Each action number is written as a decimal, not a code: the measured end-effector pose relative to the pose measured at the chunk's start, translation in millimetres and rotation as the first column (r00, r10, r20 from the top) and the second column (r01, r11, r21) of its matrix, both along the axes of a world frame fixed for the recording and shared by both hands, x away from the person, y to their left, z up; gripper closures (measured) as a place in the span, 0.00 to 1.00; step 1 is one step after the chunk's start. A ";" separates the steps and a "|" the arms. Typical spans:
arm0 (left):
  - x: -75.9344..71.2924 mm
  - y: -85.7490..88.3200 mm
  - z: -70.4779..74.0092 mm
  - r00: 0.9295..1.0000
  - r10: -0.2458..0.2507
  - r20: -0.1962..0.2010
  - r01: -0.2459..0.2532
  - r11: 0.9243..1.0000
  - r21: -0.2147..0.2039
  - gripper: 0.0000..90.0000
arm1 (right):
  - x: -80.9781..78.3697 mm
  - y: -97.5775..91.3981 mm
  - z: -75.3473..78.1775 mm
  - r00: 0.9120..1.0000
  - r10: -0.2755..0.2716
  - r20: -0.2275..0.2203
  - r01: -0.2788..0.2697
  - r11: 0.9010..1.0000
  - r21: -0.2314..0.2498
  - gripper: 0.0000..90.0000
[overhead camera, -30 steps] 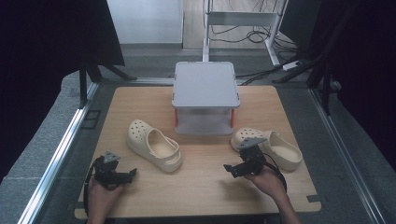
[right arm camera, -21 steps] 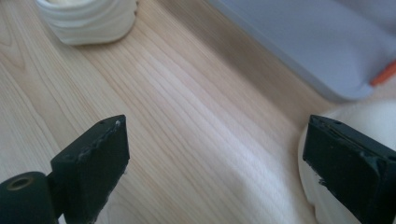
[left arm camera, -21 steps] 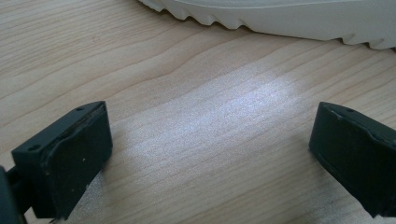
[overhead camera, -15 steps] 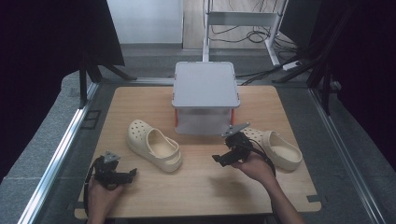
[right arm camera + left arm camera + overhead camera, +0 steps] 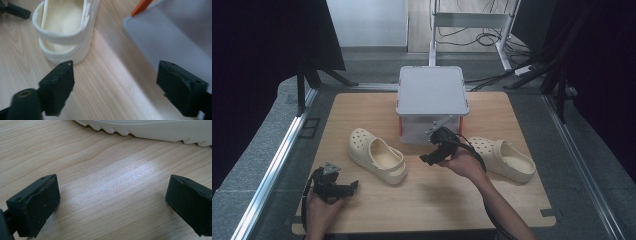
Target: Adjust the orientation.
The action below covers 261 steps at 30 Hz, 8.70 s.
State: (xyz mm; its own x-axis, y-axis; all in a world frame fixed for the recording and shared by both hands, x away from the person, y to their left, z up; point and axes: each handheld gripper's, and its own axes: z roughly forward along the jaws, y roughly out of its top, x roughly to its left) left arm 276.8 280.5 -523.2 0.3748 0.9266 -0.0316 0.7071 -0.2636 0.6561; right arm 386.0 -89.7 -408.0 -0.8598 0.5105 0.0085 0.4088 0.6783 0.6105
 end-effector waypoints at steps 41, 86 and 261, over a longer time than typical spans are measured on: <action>0.2 -0.4 0.2 1.000 -0.017 -0.002 0.017 1.000 0.003 0.00 | 55.1 163.1 -40.1 0.988 0.135 -0.071 -0.145 0.976 -0.161 0.81; -0.8 1.5 0.0 0.999 -0.036 -0.001 0.036 0.999 -0.004 0.00 | -8.0 90.0 -7.4 0.985 0.107 -0.135 -0.122 0.987 -0.101 0.94; -1.5 2.8 0.1 0.999 -0.037 0.000 0.037 0.999 -0.001 0.00 | -44.2 -17.0 -3.8 0.997 0.009 -0.076 -0.019 0.991 -0.132 0.85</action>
State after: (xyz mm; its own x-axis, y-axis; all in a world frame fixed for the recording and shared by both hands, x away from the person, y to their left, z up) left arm 275.3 283.3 -523.1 0.4085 0.9122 -0.0325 0.6973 -0.2888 0.6560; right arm 341.8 -106.7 -411.8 -0.8663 0.4995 0.0064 0.4402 0.7572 0.4826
